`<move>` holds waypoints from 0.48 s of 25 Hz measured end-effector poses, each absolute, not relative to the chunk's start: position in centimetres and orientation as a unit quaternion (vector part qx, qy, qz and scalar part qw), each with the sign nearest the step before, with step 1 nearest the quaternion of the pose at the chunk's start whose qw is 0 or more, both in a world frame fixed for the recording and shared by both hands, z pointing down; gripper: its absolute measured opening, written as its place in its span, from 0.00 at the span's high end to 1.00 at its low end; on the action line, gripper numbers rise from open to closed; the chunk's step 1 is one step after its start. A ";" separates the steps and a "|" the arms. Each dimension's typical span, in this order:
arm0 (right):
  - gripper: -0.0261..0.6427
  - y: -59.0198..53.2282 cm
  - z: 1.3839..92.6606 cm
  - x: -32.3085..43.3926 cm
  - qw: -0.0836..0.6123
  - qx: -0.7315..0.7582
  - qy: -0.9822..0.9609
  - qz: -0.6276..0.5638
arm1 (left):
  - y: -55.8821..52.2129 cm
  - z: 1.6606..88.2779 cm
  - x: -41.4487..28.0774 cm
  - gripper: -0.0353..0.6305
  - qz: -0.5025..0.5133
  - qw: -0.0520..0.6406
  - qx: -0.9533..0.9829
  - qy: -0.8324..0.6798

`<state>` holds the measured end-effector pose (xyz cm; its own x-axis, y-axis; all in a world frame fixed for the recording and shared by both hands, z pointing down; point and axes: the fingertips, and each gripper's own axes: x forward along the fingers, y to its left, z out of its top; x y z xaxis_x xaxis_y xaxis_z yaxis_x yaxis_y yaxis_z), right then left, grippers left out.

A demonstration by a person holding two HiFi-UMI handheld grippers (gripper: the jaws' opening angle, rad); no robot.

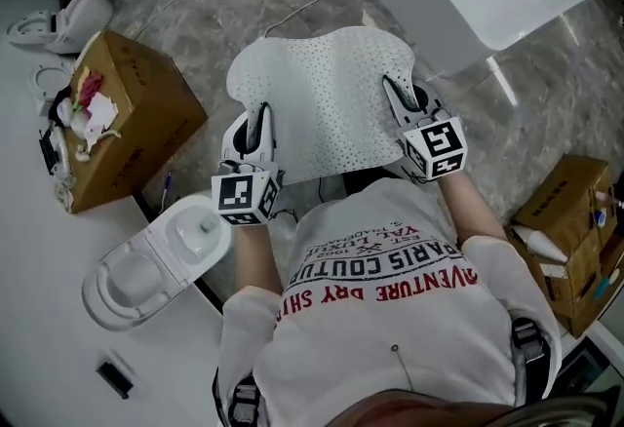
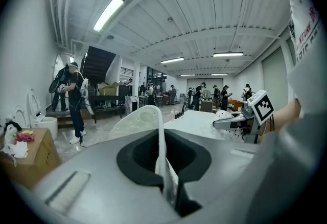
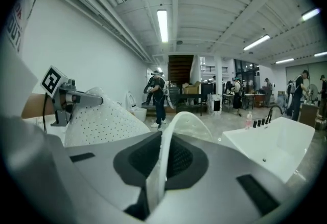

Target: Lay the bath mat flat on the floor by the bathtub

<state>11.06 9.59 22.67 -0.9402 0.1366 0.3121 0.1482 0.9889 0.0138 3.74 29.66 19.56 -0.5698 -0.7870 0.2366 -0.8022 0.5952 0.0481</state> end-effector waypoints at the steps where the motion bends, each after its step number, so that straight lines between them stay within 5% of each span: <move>1: 0.94 8.4 22.7 9.7 0.157 -0.072 -0.985 -0.012 | 28.6 19.2 2.1 0.92 0.034 0.113 0.449 -0.885; 12: 0.94 -3.8 22.4 1.7 0.161 0.027 -0.987 0.006 | 15.6 18.6 -11.1 0.92 0.045 0.098 0.523 -0.845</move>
